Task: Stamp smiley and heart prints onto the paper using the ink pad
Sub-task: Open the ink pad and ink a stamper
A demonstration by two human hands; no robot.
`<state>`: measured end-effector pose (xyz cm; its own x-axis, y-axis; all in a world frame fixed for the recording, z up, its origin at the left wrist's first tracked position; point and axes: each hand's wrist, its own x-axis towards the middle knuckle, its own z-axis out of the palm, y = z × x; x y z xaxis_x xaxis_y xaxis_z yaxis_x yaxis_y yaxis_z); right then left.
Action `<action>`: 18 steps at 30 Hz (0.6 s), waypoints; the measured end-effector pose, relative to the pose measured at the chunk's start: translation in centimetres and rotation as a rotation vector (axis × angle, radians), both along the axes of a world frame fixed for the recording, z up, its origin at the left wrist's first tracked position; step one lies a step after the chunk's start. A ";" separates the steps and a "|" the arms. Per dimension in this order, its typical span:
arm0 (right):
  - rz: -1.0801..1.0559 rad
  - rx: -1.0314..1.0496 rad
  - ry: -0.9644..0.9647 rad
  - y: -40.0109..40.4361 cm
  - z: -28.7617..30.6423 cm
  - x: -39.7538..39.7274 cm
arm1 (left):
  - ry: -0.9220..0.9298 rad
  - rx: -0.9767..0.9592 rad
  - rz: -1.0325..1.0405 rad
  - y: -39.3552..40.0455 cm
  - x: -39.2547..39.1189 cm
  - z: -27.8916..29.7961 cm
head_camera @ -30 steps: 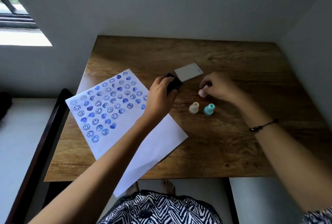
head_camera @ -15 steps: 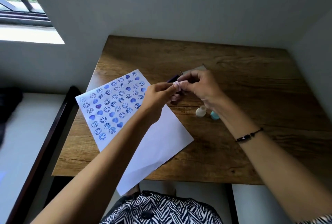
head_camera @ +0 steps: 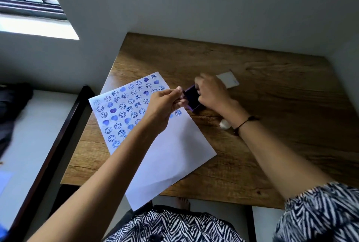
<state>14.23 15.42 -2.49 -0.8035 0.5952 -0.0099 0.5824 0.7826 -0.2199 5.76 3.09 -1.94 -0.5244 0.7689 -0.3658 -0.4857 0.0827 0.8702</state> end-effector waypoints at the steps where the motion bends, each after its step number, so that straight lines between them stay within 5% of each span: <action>1: -0.007 -0.017 -0.006 0.5 0.4 -0.1 | 0.015 0.003 -0.002 -0.1 -0.2 0.1; 18: -0.052 -0.003 -0.062 -0.4 0.2 -0.7 | 0.162 -0.032 0.055 -4.6 -2.6 -0.3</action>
<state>13.50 15.07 -2.31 -0.7690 0.6363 -0.0607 0.6352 0.7500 -0.1847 3.14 -1.51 -2.19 -0.6197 0.7267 -0.2965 -0.3438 0.0882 0.9349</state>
